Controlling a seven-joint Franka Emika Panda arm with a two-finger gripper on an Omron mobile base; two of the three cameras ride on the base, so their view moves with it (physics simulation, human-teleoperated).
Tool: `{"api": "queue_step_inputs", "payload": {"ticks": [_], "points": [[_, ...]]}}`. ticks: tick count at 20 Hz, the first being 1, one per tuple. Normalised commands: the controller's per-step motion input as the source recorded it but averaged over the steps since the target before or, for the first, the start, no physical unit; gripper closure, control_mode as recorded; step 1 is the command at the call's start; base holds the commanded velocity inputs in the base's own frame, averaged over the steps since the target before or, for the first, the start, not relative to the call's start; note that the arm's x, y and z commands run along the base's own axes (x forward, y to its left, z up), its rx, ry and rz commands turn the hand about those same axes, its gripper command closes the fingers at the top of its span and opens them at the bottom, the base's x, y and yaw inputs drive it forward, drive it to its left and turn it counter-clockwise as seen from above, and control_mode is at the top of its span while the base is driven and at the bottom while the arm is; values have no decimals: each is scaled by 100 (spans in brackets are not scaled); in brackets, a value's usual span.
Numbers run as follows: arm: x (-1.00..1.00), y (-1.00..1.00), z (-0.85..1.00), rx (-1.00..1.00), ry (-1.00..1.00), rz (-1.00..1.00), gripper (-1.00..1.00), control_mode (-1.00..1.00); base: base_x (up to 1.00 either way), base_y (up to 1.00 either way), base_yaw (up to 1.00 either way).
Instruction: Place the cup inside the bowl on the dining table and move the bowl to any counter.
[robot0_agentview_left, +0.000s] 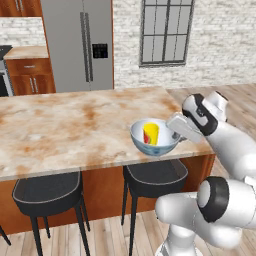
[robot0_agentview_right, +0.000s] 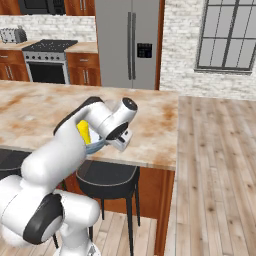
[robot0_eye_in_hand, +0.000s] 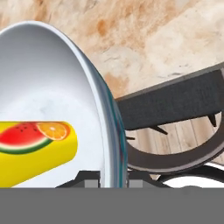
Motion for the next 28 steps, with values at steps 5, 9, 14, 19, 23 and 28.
{"api": "queue_step_inputs", "payload": {"ticks": [5, 9, 14, 19, 23, 28], "points": [[-67, 0, 22, 0, 0, 0, 100, -100, 0, 0, 0], [-69, 0, 10, 0, 0, 0, 100, -100, 0, 0, 0], [-7, 0, 0, 0, 0, 0, 100, -100, 0, 0, 0], [0, 0, 0, 0, 0, 0, 100, -100, 0, 0, 0], [0, 0, 0, 0, 0, 0, 100, -100, 0, 0, 0], [0, 0, 0, 0, 0, 0, 100, 100, 0, 0, 0]]}}
